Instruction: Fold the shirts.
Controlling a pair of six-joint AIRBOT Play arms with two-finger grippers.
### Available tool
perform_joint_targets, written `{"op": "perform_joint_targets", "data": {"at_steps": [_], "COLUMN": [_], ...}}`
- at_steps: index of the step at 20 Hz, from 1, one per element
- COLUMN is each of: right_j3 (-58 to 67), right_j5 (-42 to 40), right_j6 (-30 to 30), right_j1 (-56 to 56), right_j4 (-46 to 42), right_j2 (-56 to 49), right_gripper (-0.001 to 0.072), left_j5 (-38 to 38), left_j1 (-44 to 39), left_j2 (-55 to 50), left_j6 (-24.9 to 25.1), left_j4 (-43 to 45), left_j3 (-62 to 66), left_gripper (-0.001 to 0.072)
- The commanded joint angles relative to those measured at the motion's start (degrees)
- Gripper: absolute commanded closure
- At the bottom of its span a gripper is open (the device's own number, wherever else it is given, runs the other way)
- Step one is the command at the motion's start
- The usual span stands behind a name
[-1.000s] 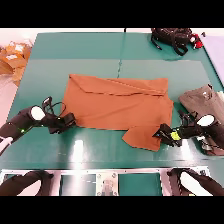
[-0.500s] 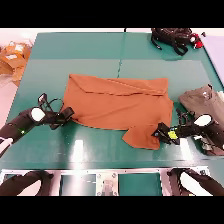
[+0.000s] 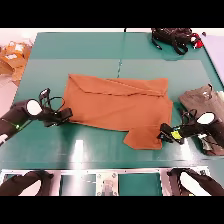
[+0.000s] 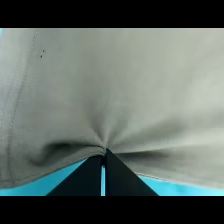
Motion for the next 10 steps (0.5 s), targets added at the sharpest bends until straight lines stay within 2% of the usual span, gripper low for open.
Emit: {"op": "perform_joint_targets", "data": {"at_steps": [1,5,10], "right_j3": [1.22,1.6,9.22], "right_j5": [3.98,7.19,3.58], "right_j6": [1.6,2.62,2.27], "right_j1": [-3.06,-4.31,-4.17], "right_j4": [-3.54,-3.61,0.66], "right_j2": [5.64,11.17,9.88], "right_gripper": [0.0696,0.0696,0.0696], "left_j5": [-12.35,-18.14,-12.35], "left_j1": [0.04,-3.02,-4.09], "left_j2": [1.57,1.57,1.49], "left_j6": [4.31,8.9,10.75], "left_j4": [5.66,5.11,5.11], "left_j3": [2.32,2.38,8.04], "left_gripper": [0.0682,0.0682,0.0682]}}
